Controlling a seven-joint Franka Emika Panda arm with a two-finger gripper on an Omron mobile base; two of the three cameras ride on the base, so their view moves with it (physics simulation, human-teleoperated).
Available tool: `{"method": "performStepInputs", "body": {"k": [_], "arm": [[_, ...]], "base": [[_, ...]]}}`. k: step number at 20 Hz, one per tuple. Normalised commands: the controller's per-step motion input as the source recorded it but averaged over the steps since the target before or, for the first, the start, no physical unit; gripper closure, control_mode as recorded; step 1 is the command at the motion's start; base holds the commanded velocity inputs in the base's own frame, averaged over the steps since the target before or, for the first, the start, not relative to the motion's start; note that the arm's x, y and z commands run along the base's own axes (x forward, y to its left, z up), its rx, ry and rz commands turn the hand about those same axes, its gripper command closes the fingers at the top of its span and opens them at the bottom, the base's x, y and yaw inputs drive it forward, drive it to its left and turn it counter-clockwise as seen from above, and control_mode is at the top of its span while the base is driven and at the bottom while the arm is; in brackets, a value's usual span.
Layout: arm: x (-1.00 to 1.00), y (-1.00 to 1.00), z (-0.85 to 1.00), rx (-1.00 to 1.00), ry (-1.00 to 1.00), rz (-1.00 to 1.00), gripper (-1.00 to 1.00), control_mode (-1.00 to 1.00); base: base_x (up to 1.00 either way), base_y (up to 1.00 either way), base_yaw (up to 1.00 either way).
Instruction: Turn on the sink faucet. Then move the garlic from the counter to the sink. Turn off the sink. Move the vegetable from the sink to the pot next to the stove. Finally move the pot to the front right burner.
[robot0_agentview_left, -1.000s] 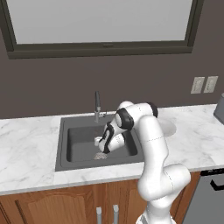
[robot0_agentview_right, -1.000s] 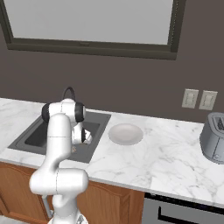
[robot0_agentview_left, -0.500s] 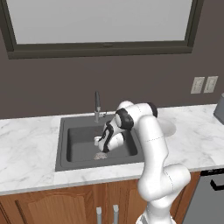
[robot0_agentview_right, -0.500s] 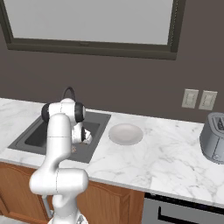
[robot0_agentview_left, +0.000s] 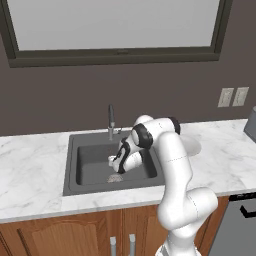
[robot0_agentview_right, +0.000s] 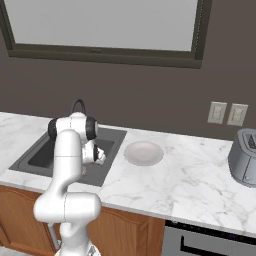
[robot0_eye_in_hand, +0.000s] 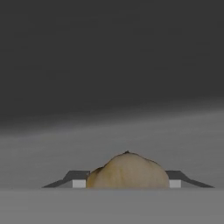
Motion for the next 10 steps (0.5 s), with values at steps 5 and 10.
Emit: {"method": "performStepInputs", "body": {"k": [5,10], "arm": [[-0.03,0.00,0.00,0.00,0.00,0.00,1.00,-1.00],[-0.13,-0.02,0.44,0.00,0.00,0.00,1.00,-1.00]], "base": [[0.00,0.00,0.00],[0.00,0.00,0.00]]}}
